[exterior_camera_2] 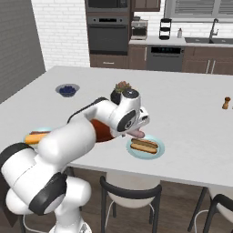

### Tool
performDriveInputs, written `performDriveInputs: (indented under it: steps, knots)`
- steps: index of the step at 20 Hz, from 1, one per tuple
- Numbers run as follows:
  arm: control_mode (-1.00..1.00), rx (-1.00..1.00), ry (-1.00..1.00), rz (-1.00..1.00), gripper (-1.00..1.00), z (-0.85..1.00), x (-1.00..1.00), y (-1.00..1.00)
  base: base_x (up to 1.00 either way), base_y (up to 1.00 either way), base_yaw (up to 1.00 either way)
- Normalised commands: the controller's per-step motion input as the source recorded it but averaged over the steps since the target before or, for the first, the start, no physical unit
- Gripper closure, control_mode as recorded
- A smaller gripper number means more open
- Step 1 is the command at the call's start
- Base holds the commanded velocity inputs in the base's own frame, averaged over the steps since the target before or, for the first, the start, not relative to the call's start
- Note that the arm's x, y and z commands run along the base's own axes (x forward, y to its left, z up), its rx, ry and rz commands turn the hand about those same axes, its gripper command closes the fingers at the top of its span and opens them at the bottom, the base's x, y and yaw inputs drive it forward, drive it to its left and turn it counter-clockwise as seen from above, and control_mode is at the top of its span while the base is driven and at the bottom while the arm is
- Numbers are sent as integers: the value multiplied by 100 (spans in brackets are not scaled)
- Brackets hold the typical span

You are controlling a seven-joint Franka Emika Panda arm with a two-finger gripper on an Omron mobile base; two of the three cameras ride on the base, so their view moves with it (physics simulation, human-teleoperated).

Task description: Place one bun and one sausage from the bowl on each plate.

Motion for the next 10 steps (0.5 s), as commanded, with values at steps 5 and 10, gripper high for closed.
performDriveInputs:
  steps: [5,10]
  knots:
    - [-100,2,10,9,100,-2,27,-33,0,0,0]
    - [-100,8,8,11,100,-15,50,-18,0,0,0]
